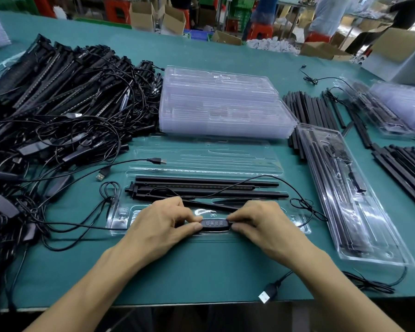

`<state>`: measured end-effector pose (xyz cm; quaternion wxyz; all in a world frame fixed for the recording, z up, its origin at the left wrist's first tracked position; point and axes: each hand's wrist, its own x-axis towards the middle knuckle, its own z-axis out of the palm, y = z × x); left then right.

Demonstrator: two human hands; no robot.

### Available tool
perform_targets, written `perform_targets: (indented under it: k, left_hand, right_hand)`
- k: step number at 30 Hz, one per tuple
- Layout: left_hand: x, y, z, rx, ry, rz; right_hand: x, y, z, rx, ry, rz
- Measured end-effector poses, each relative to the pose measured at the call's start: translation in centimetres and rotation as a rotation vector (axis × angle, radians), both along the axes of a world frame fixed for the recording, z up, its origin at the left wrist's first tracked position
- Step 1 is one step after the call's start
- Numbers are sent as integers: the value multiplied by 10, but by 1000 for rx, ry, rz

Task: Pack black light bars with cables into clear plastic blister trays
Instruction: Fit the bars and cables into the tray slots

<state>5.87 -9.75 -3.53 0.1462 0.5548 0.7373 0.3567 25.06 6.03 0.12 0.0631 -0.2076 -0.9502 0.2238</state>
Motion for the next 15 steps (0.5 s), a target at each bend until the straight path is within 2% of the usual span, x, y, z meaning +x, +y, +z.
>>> perform_targets:
  k: [2,7,13,15]
  left_hand:
    - [-1,-3,-1,38,-54,-2]
    - [-1,-5,2,115,-98,14]
    - [-2,-1,9,-20,-117,60]
    - [-5,-1,14,-84,-99,79]
  right_hand:
    - [14,2,0,40,38,-51]
    - [29,-2,-6,110,16,24]
    - [29,6,-1,105,-46,-9]
    - [29,21,7,153,83,-99]
